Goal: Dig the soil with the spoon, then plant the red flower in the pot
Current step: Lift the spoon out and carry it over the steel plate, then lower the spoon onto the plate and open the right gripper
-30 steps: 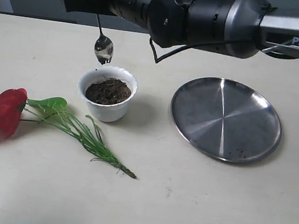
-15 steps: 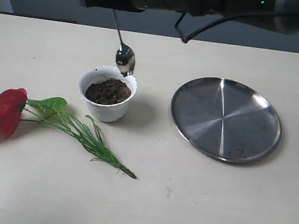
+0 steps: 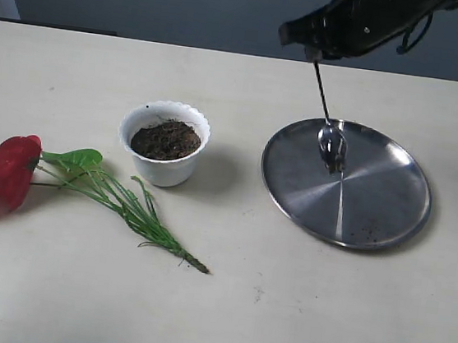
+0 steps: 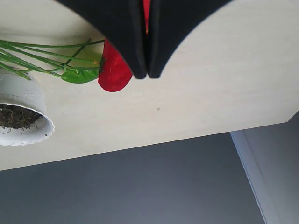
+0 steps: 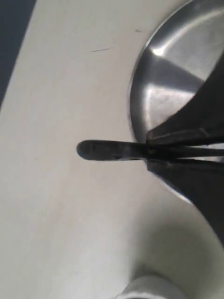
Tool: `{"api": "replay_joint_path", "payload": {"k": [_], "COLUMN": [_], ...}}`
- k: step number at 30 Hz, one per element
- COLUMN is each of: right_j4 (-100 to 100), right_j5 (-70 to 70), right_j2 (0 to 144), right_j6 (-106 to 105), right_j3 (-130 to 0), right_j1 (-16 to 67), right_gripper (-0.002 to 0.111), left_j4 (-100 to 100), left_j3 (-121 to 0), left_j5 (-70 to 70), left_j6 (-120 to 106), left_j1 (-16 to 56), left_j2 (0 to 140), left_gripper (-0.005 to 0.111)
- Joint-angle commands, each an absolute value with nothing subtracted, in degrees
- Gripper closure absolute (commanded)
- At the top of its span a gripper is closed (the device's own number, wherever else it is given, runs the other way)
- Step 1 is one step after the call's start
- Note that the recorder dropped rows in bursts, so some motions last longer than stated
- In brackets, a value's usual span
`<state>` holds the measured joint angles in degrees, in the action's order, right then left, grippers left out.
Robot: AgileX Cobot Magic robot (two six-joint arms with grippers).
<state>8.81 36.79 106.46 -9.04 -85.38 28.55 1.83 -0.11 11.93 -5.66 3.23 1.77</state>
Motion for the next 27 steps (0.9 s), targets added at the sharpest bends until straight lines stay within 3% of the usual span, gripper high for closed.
{"api": "replay_joint_path", "payload": {"k": [1,27], "right_j4": [2.2,-6.1], "right_j5": [38.8,66.3], "right_j2": [111.1,129.7], "right_j6": [-6.1,-1.4], "right_j3": [-85.5,-106.4], "right_j1": [27.4,27.4], "right_gripper": [0.109,0.109], "left_j4": [1.8,1.8], "left_j3": [0.0,0.0], "left_j5": [11.8,11.8], "left_j6": [-5.6,-5.6], "left_j1": [3.0,3.0], "left_j2": [1.3,1.3], "left_gripper": [0.106,0.106]}}
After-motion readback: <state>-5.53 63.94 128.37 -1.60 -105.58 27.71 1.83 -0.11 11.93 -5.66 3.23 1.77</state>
